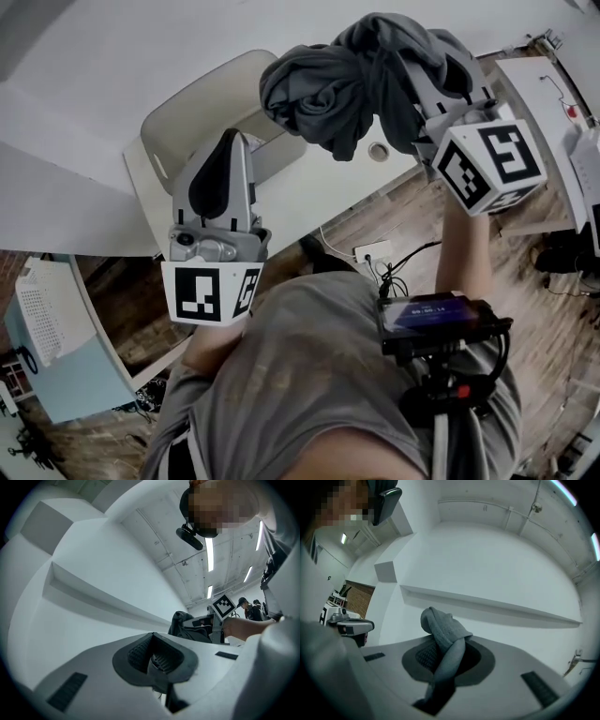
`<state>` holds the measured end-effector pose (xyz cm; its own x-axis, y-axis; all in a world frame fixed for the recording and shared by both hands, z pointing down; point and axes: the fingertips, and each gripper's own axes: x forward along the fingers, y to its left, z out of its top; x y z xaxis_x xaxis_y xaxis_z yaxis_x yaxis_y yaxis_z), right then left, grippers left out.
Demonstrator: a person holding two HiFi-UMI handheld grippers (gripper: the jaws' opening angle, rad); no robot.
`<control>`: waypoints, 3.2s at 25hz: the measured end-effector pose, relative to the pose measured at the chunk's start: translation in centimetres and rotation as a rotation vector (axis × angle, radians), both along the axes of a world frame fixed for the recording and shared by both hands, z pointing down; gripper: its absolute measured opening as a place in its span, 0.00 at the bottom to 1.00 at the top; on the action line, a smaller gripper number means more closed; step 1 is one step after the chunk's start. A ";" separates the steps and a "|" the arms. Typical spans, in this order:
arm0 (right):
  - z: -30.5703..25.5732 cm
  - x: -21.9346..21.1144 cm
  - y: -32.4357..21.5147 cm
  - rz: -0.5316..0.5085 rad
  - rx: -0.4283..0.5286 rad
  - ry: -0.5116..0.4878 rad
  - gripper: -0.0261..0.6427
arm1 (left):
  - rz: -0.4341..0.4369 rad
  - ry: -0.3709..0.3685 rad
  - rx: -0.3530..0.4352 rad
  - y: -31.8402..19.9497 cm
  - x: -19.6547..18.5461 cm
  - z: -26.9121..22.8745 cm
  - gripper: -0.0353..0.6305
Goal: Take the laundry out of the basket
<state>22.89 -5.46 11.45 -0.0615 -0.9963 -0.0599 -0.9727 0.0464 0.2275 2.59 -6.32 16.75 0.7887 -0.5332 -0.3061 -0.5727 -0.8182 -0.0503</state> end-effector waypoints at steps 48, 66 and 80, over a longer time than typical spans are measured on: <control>22.0 9.5 -6.4 0.191 -0.230 -0.208 0.13 | -0.018 -0.109 -0.080 -7.4 6.9 2.4 0.06; 35.6 6.3 -7.8 0.172 -0.399 -0.229 0.17 | -0.039 -0.196 -0.148 -9.2 6.7 6.0 0.06; 32.8 4.1 -6.3 0.105 -0.483 -0.188 0.46 | -0.037 -0.135 -0.132 -7.5 5.3 5.1 0.06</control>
